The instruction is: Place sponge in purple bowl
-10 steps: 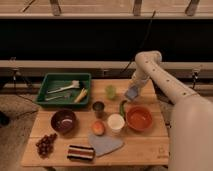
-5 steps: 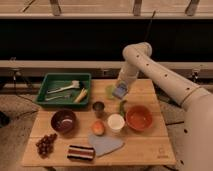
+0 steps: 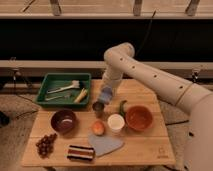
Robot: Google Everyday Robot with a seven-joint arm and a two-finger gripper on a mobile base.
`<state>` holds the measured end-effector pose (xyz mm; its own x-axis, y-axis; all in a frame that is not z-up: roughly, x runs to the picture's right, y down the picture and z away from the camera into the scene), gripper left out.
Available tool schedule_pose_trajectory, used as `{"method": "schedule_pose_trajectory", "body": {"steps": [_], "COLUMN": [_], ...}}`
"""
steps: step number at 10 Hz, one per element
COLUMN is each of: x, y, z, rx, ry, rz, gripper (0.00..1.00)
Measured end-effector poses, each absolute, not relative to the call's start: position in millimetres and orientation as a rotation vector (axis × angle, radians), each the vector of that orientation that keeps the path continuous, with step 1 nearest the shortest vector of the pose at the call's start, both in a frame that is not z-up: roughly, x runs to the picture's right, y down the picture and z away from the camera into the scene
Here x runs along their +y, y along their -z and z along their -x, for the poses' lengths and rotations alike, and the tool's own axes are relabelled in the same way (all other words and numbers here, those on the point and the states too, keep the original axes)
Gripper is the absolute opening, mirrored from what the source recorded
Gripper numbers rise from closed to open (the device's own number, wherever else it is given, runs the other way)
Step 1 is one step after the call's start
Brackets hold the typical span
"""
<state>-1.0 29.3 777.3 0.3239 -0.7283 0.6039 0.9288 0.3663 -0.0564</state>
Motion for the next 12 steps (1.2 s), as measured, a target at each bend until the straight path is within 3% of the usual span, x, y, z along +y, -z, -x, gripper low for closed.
{"method": "schedule_pose_trajectory", "body": {"steps": [12], "x": [102.4], "y": [-746.8], "z": [127.5], "rx": [-0.645], "ry": [1.379], "rz": [0.362], "gripper": [0.00]}}
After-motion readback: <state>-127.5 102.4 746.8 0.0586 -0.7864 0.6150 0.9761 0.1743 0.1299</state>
